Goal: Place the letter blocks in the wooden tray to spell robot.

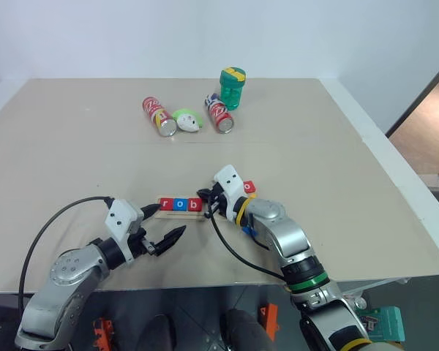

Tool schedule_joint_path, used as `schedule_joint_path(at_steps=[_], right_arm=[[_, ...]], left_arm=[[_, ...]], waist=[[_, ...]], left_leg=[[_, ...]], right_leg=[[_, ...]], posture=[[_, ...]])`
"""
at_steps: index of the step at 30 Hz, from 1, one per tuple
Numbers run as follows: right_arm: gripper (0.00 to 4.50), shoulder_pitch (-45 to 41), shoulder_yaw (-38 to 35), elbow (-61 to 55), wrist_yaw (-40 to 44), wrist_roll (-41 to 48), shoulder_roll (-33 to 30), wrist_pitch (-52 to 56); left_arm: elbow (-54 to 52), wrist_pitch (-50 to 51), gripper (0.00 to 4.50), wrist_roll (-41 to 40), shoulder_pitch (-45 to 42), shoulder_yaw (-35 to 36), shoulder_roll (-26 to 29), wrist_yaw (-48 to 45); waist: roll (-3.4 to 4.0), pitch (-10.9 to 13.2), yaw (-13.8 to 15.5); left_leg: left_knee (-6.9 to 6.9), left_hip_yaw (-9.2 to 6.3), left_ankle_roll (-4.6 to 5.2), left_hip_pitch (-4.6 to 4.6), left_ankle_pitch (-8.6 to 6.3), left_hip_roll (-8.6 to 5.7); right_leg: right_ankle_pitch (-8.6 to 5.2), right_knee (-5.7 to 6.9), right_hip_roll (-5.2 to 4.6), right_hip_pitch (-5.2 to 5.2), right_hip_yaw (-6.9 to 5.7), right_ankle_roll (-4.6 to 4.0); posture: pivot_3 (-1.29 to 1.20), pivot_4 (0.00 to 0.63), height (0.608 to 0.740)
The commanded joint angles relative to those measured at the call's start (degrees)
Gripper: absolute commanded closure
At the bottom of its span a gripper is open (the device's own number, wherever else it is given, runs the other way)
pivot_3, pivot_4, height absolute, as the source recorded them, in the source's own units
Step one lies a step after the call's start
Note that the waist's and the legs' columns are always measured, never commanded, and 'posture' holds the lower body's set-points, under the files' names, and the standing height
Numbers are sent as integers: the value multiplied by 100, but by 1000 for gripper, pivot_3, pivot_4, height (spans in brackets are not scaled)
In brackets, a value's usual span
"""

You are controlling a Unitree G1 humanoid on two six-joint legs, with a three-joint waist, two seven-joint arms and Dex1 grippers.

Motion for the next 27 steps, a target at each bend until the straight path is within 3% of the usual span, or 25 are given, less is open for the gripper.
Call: schedule_joint_path(at_steps=[1, 6, 10, 16, 19, 23, 27], right_arm=[[4485, 19, 80, -290, 82, 35, -33, -104], [4485, -15, 32, -313, 41, 61, -41, -235], [4485, -381, -433, -273, 176, 340, -236, -383], [2595, -1257, -1224, 648, 1282, 759, -1612, -827], [1519, -1258, -1112, 1527, 2012, 620, -2235, -1447], [192, -1197, -905, 2449, 3291, 665, -2542, -2244], [38, -1590, -716, 3472, 3791, 418, -2484, -3066]], left_arm=[[-211, -7, 0, -17, -32, 19, 54, 16], [-257, -7, 0, 21, 26, -3, 62, 44], [-294, -15, 0, 29, 1, -32, 94, 14], [-293, -82, 0, 34, -39, -142, 295, -253], [-282, -40, 0, -73, -84, -202, 349, -436], [-336, 71, 0, -228, -201, -305, 410, -678], [-416, 204, 0, -353, -365, -401, 473, -796]], waist=[[0, 0, 1], [-1, 0, 1], [-1, 0, 1], [0, 0, 22], [-14, -9, 26], [-12, -7, 1], [1, 1, -38]], left_leg=[[0, 0, 0, 0, 0, 1], [0, -1, 0, 0, 0, 2], [1, 0, 0, 0, 0, 2], [14, 0, 1, -4, 0, -6], [11, -1, 3, -2, -2, -8], [0, 1, 13, 2, -8, -6], [-2, 4, 13, 4, -8, -2]], right_leg=[[0, 0, 1, 0, 0, 0], [0, 0, 3, 0, 0, 0], [0, 0, 2, 0, 0, 0], [5, -4, -3, 4, 0, 9], [1, -9, -5, 10, -2, 2], [-2, -8, -1, 8, 3, -10], [-2, -4, 5, 4, 9, -11]], posture=[[0, 150, 739], [0, 150, 739], [0, 150, 739], [0, 150, 739], [0, 150, 739], [0, 150, 739], [0, 150, 739]])
